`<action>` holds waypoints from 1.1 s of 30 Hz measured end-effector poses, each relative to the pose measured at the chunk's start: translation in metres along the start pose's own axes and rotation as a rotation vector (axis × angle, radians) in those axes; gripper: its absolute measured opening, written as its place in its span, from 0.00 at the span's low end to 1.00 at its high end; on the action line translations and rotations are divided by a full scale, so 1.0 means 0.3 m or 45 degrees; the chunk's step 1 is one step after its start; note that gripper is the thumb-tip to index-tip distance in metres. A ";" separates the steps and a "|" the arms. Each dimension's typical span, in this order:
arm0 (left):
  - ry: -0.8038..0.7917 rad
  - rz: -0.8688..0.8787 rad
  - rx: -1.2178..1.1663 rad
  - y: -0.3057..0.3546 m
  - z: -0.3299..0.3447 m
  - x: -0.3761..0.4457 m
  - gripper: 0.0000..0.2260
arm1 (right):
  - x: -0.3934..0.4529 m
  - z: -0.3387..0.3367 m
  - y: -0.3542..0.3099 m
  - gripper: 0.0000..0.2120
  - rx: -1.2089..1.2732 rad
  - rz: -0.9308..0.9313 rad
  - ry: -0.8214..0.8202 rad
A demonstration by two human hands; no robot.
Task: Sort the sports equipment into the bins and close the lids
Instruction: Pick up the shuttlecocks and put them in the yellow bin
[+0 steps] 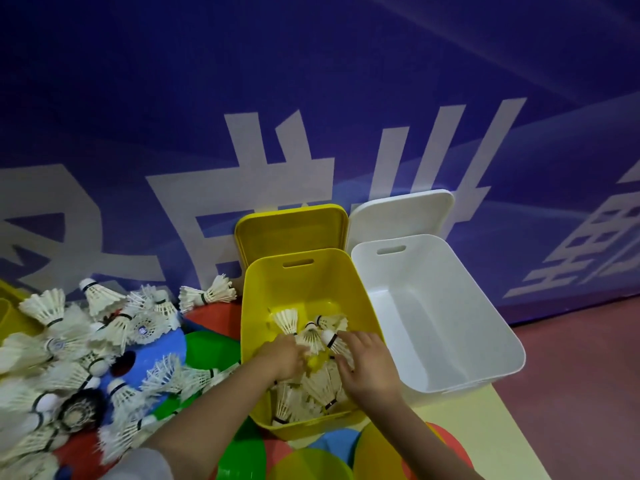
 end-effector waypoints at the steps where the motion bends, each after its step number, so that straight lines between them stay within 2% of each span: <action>1: 0.129 0.035 -0.098 0.003 -0.047 -0.023 0.21 | -0.003 0.008 0.002 0.18 -0.007 -0.007 -0.020; 5: 0.737 0.183 -0.323 -0.025 -0.262 -0.187 0.19 | 0.002 0.032 -0.001 0.17 -0.013 0.008 -0.173; 8: 1.042 0.119 -0.380 -0.101 -0.328 -0.304 0.20 | 0.050 0.052 0.023 0.18 0.186 0.150 -0.320; 11: 1.076 -0.055 -0.616 -0.200 -0.276 -0.325 0.24 | 0.158 0.062 0.030 0.18 0.311 0.251 -0.340; 17: 1.170 -0.072 -1.124 -0.265 -0.184 -0.359 0.24 | 0.407 0.160 0.057 0.16 0.360 0.378 -0.333; 19: 1.220 -0.100 -1.190 -0.277 -0.178 -0.367 0.25 | 0.473 0.210 0.052 0.15 0.369 0.325 -0.330; 23: 1.262 -0.143 -1.300 -0.319 -0.146 -0.372 0.20 | 0.562 0.337 0.055 0.15 0.359 0.279 -0.375; 30: 1.276 -0.157 -1.387 -0.353 -0.113 -0.362 0.18 | 0.545 0.557 0.213 0.17 0.156 0.451 -0.512; 33: 1.251 -0.163 -1.412 -0.332 -0.117 -0.350 0.18 | 0.571 0.653 0.301 0.22 0.162 0.472 -0.598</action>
Point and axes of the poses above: each hand's wrist, its own x-axis towards the middle knuckle, its own z-axis out of the palm, y = z × x, the point moved 9 cm from there along x, towards the middle knuckle, and after that the axes turned 10 degrees about -y, right-handed, at the moved point
